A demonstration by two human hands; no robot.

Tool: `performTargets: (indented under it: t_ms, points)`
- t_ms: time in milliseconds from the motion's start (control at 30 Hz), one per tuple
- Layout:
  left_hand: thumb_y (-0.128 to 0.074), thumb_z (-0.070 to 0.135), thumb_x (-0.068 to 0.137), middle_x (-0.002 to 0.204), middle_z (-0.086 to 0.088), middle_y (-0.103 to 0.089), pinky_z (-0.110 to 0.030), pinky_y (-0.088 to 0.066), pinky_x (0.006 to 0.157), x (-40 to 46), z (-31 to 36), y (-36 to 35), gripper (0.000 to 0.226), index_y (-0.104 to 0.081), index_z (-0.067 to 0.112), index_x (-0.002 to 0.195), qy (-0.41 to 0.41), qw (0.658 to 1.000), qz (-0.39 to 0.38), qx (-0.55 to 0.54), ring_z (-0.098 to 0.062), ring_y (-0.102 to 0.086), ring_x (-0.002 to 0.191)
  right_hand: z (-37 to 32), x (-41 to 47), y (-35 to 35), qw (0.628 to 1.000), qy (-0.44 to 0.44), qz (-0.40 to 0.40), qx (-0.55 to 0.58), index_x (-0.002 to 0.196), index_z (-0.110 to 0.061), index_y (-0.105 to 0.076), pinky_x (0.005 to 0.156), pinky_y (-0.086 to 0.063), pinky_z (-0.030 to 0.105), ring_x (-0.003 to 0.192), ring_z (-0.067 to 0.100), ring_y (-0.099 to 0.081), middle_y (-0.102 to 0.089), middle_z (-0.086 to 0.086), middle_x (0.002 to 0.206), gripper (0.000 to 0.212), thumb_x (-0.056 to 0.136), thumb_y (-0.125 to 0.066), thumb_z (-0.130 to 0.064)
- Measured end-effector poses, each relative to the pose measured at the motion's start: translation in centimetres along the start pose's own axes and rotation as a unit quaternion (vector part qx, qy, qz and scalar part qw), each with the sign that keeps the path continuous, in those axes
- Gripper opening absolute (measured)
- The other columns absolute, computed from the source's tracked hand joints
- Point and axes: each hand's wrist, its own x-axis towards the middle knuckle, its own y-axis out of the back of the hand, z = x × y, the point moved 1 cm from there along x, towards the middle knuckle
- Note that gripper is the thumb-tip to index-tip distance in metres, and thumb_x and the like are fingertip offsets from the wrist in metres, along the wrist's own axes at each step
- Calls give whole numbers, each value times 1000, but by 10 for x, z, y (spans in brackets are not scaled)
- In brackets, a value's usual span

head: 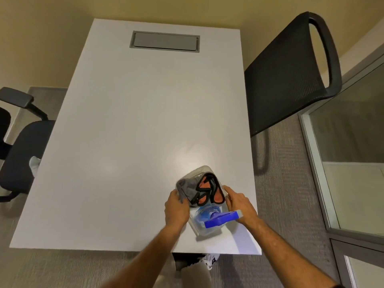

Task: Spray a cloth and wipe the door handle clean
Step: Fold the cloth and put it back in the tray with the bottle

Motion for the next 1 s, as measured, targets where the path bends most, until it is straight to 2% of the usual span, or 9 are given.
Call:
performTargets:
  t_ms: [167,333,467,567,667,733,833,900,1000]
  points:
    - [-61,31,102,138,-13,-70,-37,-54,99,23,33,5,45,-60,10,143,-74,996,-16,52,-31,-69,122,-2,-11,-15,994,-48,64,78,147,-29,-42,76,-50,21,84,7,-60,-73,0,114,40,108,-46,-32]
    - [-64,23,98,115,-14,-78,-29,-45,78,51,58,10,26,-73,8,118,-137,982,-35,124,-19,-63,87,-15,-14,-17,983,-52,104,145,149,-29,-43,73,-57,27,86,13,-68,-71,-3,105,41,108,-46,-26]
    - [-65,21,95,102,-13,-78,-26,-39,63,66,59,11,17,-74,9,104,-137,976,-41,162,-20,-60,78,-24,-10,-16,979,-61,100,165,149,-25,-44,78,-61,36,88,16,-69,-71,0,103,42,108,-46,-18]
    - [-64,22,93,92,-8,-75,-28,-42,68,73,55,9,16,-73,10,100,-128,977,-39,169,-28,-67,82,-25,-5,-15,978,-80,90,171,152,-22,-42,86,-61,46,93,23,-71,-74,9,106,44,108,-46,-18]
    - [-64,28,97,99,-9,-77,-28,-45,68,78,51,8,19,-71,12,102,-131,976,-41,170,-22,-65,79,-27,-1,-14,978,-90,80,170,153,-20,-39,87,-61,44,93,24,-71,-73,11,105,46,108,-46,-19]
    - [-63,32,99,105,-10,-78,-28,-46,69,80,49,8,23,-71,12,107,-139,975,-42,171,-19,-62,78,-30,-2,-13,983,-101,65,137,159,-19,-29,95,-56,47,111,29,-64,-68,13,122,56,107,-48,-20]
    - [-61,33,102,112,-11,-77,-30,-46,76,78,48,10,31,-70,8,118,-142,973,-49,173,-17,-60,82,-36,-10,-14,991,-61,116,3,160,-18,-23,110,-40,43,139,30,-35,-40,8,157,80,92,-65,-23]
    - [-59,29,103,114,-12,-77,-28,-45,75,77,47,12,30,-69,8,121,-147,972,-47,176,-16,-58,82,-51,-16,-17,994,20,108,15,158,-28,-24,118,-24,40,149,26,-18,-25,1,166,84,86,-65,-23]
    - [-58,24,102,113,-14,-77,-24,-41,67,76,47,12,27,-68,7,121,-156,970,-47,178,-16,-56,80,-69,-18,-31,991,71,52,101,150,-39,-36,122,-19,34,150,16,-14,-31,-8,162,73,85,-61,-19]
